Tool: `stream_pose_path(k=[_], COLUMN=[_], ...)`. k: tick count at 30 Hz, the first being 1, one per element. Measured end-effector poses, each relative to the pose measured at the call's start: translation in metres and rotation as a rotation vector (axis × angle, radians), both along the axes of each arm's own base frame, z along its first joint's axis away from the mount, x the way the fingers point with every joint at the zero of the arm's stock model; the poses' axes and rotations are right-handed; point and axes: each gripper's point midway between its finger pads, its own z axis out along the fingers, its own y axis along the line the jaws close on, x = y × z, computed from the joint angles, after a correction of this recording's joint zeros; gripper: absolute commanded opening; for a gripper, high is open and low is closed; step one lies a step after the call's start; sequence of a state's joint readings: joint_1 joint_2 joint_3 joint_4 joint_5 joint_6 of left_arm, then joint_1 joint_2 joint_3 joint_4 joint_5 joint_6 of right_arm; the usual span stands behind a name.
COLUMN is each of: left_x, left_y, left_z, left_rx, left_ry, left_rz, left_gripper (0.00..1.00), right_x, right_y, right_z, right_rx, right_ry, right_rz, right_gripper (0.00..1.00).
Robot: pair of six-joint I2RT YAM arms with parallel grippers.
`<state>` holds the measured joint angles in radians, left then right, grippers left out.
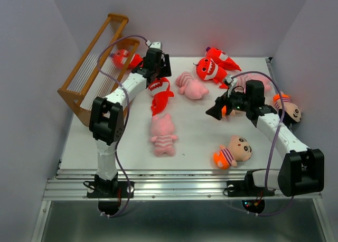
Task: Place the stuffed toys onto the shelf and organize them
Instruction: Grab a stuffed toy with the left arm
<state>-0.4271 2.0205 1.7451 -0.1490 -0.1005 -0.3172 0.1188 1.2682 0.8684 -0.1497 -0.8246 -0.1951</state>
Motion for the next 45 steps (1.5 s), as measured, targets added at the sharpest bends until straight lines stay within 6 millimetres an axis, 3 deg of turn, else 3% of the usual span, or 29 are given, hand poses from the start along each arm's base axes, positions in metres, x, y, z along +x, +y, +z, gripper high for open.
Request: stream_pose_path(k=[4, 7, 12, 18, 19, 23, 26, 34, 42, 45], left_x=[-0.012, -0.019, -0.018, -0.014, -0.012, -0.009, -0.009, -0.015, -0.054, -0.069], left_y=[-0.001, 0.009, 0.021, 0.019, 0.017, 0.011, 0.003, -0.026, -0.05, -0.072], left_z=[-0.011, -0.021, -0.041, -0.072, -0.071, -0.069, -0.07, -0.073, -0.038, -0.018], left_rx=[0.056, 0.11, 0.17, 0.183, 0.175, 0.142, 0.098, -0.145, -0.416, -0.518], left_ry=[0.042, 0.084, 0.132, 0.179, 0.174, 0.17, 0.174, 0.19, 0.253, 0.269], left_rz=[0.013, 0.053, 0.102, 0.11, 0.111, 0.103, 0.085, 0.052, 0.112, 0.13], left_gripper=[0.76, 0.75, 0.65, 0.57, 0.54, 0.19, 0.0, 0.0, 0.0, 0.0], right_x=[0.0, 0.0, 0.0, 0.0, 0.0, 0.0, 0.0, -0.008, -0.023, -0.024], right_y=[0.0, 0.0, 0.0, 0.0, 0.0, 0.0, 0.0, 0.007, 0.018, 0.019], right_z=[0.0, 0.0, 0.0, -0.001, -0.001, 0.0, 0.0, 0.004, 0.012, 0.013], right_rx=[0.0, 0.0, -0.002, -0.003, -0.003, -0.003, -0.002, 0.025, 0.086, 0.111], right_ry=[-0.001, -0.003, -0.005, -0.007, -0.007, -0.007, -0.007, -0.016, -0.002, 0.03], right_rz=[0.002, 0.004, 0.006, 0.008, 0.008, 0.009, 0.01, 0.074, 0.164, 0.157], right_gripper=[1.0, 1.0, 1.0, 1.0, 1.0, 1.0, 1.0, 1.0, 1.0, 1.0])
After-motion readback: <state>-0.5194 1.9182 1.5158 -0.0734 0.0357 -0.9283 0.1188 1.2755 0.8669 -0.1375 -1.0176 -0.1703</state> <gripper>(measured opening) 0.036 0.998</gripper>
